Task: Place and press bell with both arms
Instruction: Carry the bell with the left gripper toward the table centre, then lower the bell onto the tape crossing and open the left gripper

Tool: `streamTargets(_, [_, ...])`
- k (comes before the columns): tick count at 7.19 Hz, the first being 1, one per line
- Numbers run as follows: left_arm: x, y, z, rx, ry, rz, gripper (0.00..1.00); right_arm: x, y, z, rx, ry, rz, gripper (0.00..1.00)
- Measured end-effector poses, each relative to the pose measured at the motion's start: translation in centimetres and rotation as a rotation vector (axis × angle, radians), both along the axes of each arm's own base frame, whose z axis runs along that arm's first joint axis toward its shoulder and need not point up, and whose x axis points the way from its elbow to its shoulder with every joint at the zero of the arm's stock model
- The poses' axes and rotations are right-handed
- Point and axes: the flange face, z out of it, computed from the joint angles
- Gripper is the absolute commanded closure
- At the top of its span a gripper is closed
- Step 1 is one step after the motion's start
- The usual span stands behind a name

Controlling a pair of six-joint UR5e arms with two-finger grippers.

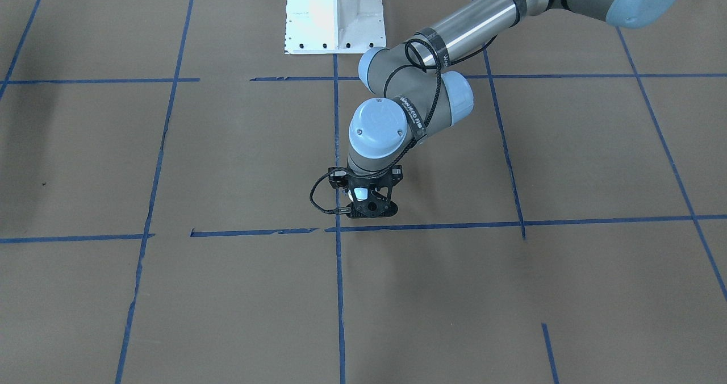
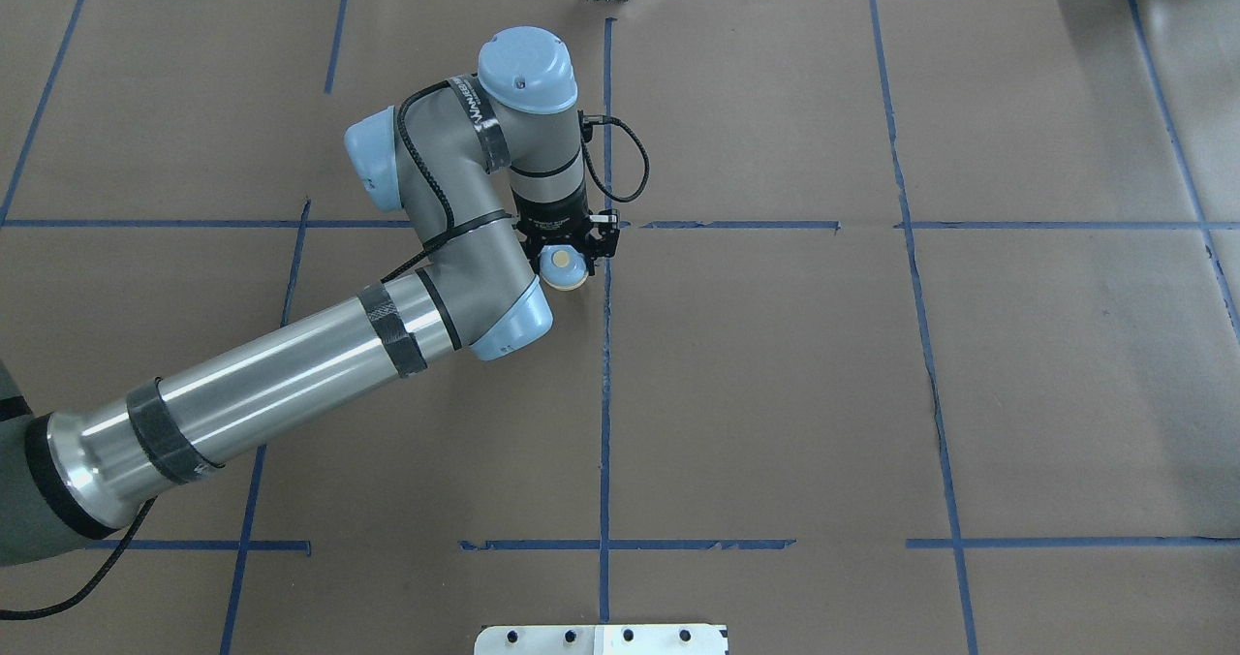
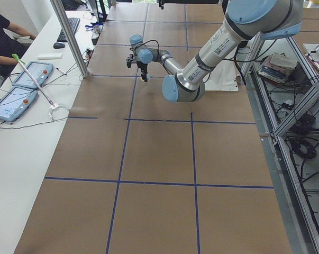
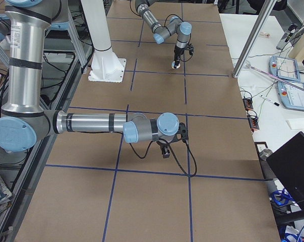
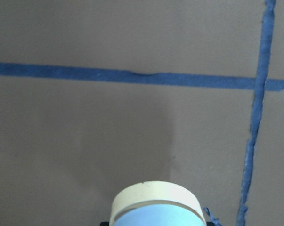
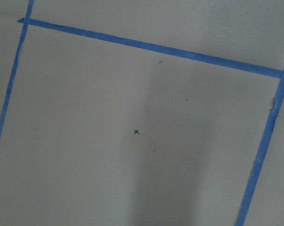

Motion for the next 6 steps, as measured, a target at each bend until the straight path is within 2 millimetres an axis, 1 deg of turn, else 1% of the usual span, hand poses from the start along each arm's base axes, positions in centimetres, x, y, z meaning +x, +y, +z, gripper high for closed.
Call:
streamTargets(1, [0.3, -0.2, -0.8, 0.003, 0.005, 0.000, 0.93, 0.0, 0.0, 0.1, -0.002, -0.002, 0.000, 0.00])
streamTargets(2, [1.0, -0.5, -1.4, 0.007, 0.008, 0.001, 0.91, 0.0, 0.0, 0.1, -0.004, -0.004, 0.000, 0.00])
streamTargets(3, [1.9, -1.1, -1.6, 0.009, 0.010, 0.003, 0.85, 0.0, 0.0, 0.1, -0.005, -0.004, 0.000, 0.00])
streamTargets(4, [2.6, -1.4, -1.6, 0.011, 0.011, 0.004, 0.82, 0.0, 0.0, 0.2, -0.005, -0.004, 0.000, 0.00])
streamTargets(6, [3.2, -1.5, -1.4, 0.013, 0.016, 0.007, 0.68, 0.0, -0.1, 0.2, -0.003, -0.003, -0.001, 0.00])
